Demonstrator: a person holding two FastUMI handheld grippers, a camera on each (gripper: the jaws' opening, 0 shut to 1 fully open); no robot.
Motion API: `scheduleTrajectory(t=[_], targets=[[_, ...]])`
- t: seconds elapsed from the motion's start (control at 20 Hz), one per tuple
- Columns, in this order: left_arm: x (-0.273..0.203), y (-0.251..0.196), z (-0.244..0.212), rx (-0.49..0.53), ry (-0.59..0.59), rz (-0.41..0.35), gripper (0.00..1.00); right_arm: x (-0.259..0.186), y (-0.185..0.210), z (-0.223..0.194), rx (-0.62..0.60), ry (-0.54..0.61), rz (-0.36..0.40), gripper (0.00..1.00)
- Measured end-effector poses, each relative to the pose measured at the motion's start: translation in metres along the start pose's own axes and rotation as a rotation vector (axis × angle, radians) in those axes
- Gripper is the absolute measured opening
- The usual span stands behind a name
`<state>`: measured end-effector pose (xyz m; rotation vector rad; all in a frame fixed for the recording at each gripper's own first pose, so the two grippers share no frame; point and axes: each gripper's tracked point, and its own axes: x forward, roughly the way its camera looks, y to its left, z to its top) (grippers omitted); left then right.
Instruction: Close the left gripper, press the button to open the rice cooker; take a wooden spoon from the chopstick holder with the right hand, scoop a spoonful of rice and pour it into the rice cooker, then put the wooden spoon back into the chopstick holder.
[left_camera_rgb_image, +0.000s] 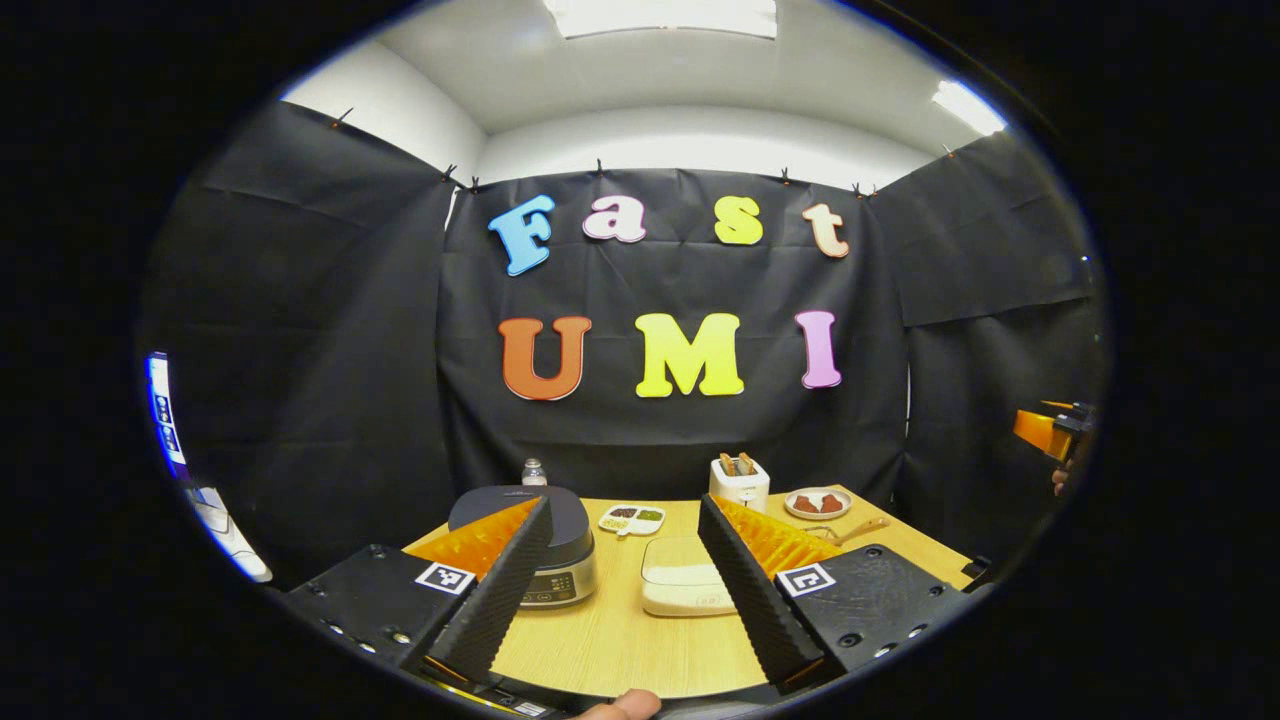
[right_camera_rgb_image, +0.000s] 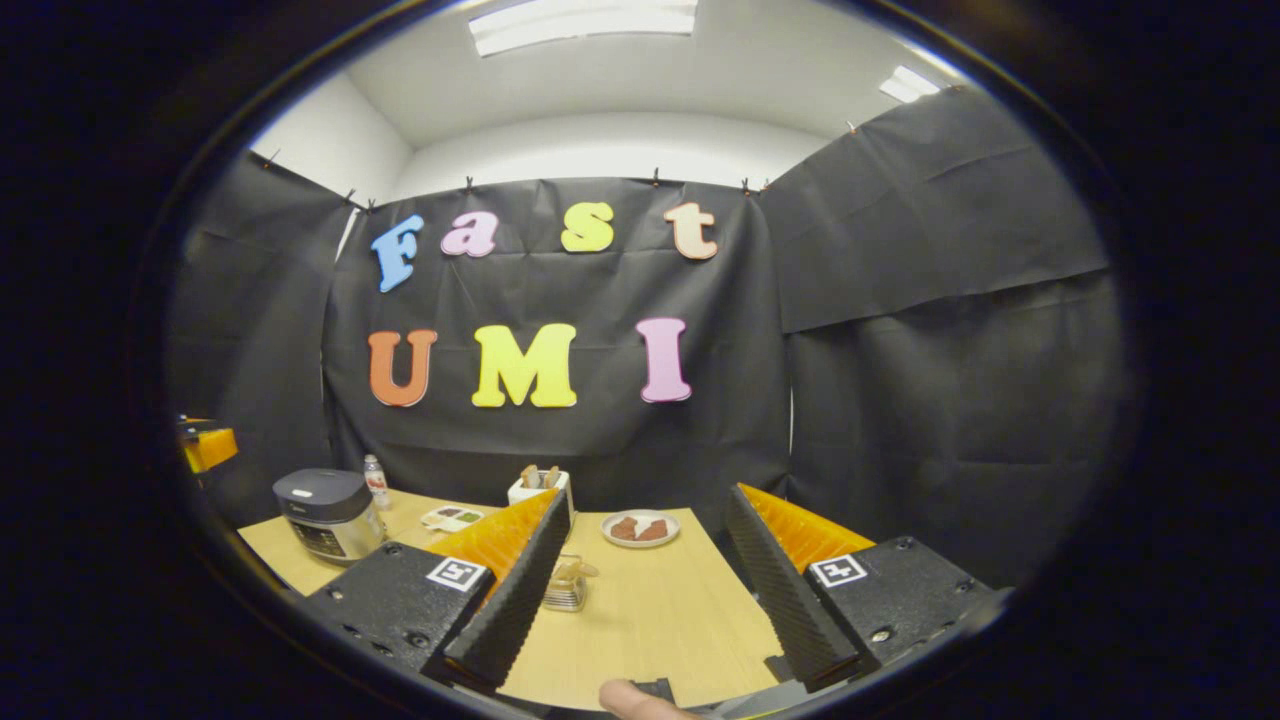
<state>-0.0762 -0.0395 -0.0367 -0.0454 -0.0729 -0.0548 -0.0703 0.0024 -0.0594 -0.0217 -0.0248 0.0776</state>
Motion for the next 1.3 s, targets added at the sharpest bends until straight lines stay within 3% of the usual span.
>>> scheduleTrajectory(t=[0.55,1.3], targets=[[-0.022,-0.032,0.006,-0.033,-0.038,-0.066,0.94,0.000,0.001,-0.028,-0.025,0.047,0.017,1.00],[-0.017,-0.019,0.019,-0.001,-0.112,-0.006,0.94,-0.002,0.001,-0.036,-0.008,0.061,0.028,0.97]])
